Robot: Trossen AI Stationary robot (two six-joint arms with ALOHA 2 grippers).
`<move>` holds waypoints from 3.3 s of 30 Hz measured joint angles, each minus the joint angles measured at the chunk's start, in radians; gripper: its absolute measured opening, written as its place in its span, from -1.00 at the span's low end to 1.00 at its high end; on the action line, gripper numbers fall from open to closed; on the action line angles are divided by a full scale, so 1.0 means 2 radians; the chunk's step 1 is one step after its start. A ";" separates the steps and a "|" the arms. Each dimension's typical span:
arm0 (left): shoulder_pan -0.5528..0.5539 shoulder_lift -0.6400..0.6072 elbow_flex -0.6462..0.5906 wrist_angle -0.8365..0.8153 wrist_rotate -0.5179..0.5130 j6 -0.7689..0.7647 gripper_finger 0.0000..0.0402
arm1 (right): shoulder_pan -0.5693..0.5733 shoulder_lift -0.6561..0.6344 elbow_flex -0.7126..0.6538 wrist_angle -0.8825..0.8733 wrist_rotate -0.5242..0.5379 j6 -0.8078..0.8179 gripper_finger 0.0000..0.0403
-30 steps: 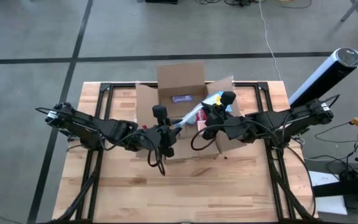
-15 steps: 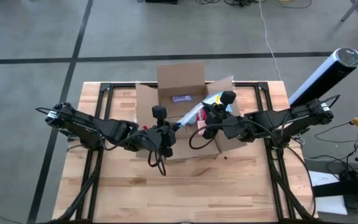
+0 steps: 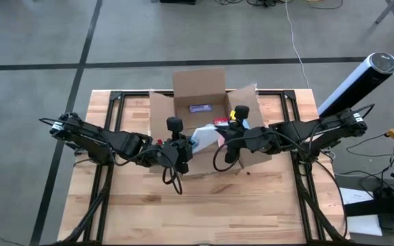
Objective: Unpack boxes
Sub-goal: Open the transparent blue transparent zip bag
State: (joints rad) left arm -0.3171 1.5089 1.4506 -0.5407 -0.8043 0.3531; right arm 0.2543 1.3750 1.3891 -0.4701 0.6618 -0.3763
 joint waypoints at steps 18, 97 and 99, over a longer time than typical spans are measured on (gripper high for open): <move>0.000 0.000 0.000 -0.002 0.000 0.000 -1.00 | 0.000 0.004 0.000 0.024 -0.047 -0.012 -0.18; 0.022 0.002 -0.004 -0.010 0.014 -0.035 -1.00 | 0.021 0.038 0.001 0.098 -0.095 -0.018 -0.14; 0.022 0.002 -0.004 0.005 0.014 -0.024 -1.00 | 0.020 0.049 0.001 0.108 -0.095 -0.024 -0.17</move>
State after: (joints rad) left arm -0.2726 1.5139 1.4425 -0.5305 -0.7760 0.3051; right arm 0.2940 1.4721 1.3903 -0.2532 0.4717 -0.4237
